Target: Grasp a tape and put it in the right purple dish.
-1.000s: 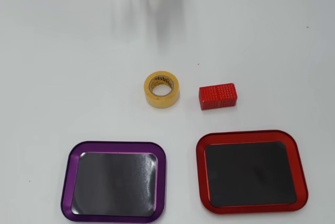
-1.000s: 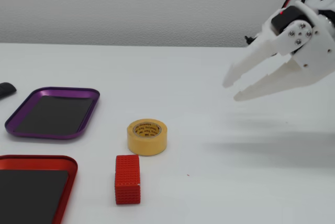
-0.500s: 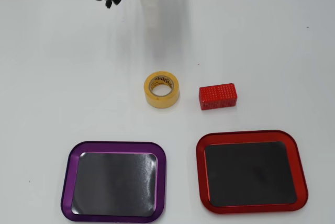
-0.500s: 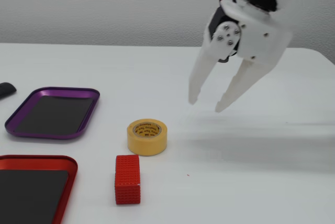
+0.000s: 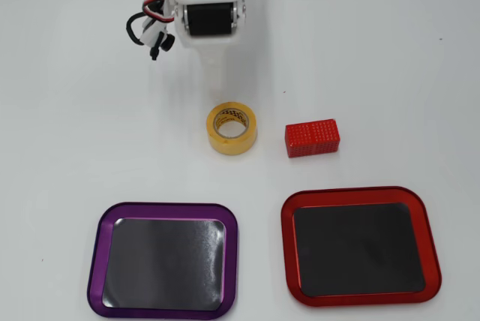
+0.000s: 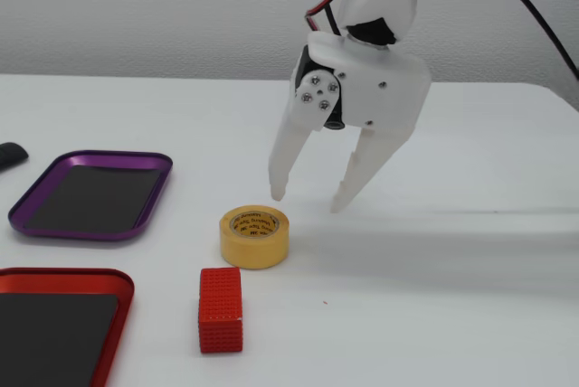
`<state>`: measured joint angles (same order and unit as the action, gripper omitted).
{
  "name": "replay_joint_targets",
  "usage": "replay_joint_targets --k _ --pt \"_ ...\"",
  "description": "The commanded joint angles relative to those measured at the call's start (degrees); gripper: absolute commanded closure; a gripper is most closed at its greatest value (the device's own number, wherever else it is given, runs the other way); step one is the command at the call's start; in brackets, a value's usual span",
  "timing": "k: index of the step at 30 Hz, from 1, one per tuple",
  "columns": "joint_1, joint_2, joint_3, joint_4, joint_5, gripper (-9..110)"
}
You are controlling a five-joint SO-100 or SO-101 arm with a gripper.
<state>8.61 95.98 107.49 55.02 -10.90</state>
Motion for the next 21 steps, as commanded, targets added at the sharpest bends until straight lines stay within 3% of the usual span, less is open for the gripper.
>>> replay_joint_targets --k 1,21 --pt "-0.18 -0.26 -3.43 -0.44 -0.44 86" --pt "-0.7 -7.47 -4.92 -2.72 -0.53 86"
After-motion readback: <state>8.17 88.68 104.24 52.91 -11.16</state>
